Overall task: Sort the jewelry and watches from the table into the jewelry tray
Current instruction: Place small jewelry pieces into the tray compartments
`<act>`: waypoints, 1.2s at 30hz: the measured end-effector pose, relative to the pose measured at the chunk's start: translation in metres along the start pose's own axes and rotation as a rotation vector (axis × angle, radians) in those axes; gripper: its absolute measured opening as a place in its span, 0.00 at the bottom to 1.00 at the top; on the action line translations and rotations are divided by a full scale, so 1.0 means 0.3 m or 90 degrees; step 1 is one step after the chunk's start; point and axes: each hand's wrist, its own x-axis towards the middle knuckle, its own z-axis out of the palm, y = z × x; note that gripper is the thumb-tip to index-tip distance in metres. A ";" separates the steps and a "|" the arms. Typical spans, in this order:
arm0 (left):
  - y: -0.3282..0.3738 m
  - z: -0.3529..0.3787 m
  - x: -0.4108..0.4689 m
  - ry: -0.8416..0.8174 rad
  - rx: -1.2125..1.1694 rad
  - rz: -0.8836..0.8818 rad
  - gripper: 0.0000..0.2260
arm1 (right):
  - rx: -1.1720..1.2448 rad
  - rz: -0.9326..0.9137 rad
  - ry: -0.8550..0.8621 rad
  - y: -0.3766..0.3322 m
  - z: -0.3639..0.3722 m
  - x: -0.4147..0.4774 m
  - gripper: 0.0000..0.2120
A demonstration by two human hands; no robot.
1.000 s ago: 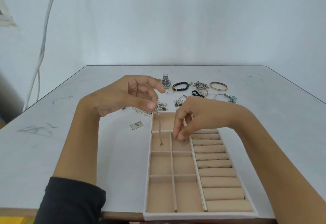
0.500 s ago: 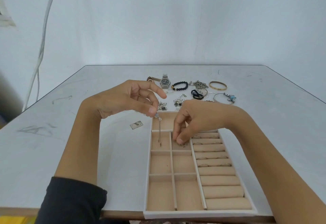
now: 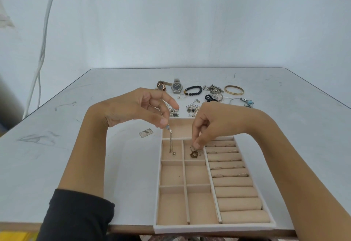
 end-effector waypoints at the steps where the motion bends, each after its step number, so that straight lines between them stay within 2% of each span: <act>1: 0.001 0.001 0.000 -0.003 0.003 -0.002 0.17 | -0.011 0.005 -0.005 -0.001 0.004 0.001 0.04; 6: 0.004 0.005 0.000 -0.012 0.018 -0.007 0.18 | -0.028 0.010 -0.022 -0.018 0.016 0.003 0.02; 13: 0.009 0.030 -0.006 -0.031 0.045 -0.051 0.19 | 0.026 0.001 0.086 0.023 -0.024 -0.012 0.04; 18: 0.010 0.062 0.012 -0.059 0.133 -0.066 0.17 | 0.053 0.013 0.136 0.045 -0.045 -0.026 0.04; 24: -0.007 0.095 0.034 -0.090 0.198 -0.055 0.15 | 0.035 0.022 0.123 0.049 -0.035 -0.022 0.04; 36: -0.007 0.118 0.043 -0.093 0.237 0.009 0.18 | 0.026 0.050 0.112 0.057 -0.034 -0.016 0.05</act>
